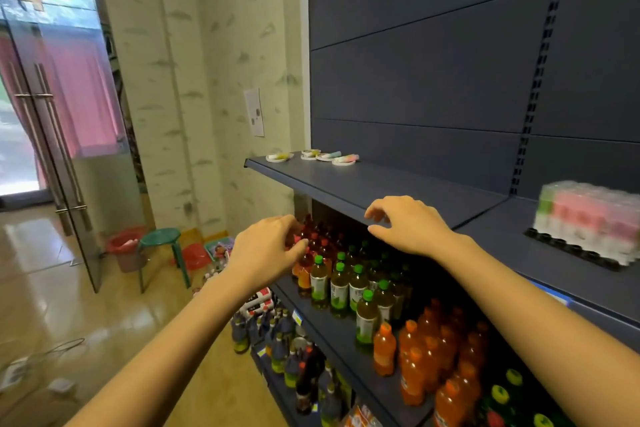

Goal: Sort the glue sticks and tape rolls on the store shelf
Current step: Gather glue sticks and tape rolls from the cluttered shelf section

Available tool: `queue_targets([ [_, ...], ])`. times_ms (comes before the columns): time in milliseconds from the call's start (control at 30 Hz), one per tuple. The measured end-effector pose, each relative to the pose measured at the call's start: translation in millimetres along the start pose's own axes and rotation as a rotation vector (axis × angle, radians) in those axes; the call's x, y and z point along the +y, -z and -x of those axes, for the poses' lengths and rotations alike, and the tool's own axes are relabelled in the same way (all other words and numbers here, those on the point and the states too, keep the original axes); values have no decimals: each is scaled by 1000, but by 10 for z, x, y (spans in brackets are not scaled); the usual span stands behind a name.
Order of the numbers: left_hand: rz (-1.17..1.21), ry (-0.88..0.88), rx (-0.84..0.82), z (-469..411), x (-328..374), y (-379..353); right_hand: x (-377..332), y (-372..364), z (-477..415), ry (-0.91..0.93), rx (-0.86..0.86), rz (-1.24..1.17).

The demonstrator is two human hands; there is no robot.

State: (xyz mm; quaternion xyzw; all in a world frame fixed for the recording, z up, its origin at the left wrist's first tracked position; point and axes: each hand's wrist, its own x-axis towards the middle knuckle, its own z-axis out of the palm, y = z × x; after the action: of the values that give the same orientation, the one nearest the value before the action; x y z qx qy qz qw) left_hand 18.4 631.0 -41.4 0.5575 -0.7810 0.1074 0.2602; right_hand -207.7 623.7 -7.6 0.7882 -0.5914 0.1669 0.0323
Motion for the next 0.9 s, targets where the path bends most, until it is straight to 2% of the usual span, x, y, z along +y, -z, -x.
queue_targets([
  [533, -1, -125, 19, -2071, -1321, -1055, 438, -759, -2742, -178, -61, 26],
  [700, 45, -141, 18, -2622, -1633, -1443, 627, -1076, -3300, -266, -131, 36],
  [900, 139, -191, 6, -3374, -1932, -1908, 887, -1199, -3904, -369, -117, 75],
])
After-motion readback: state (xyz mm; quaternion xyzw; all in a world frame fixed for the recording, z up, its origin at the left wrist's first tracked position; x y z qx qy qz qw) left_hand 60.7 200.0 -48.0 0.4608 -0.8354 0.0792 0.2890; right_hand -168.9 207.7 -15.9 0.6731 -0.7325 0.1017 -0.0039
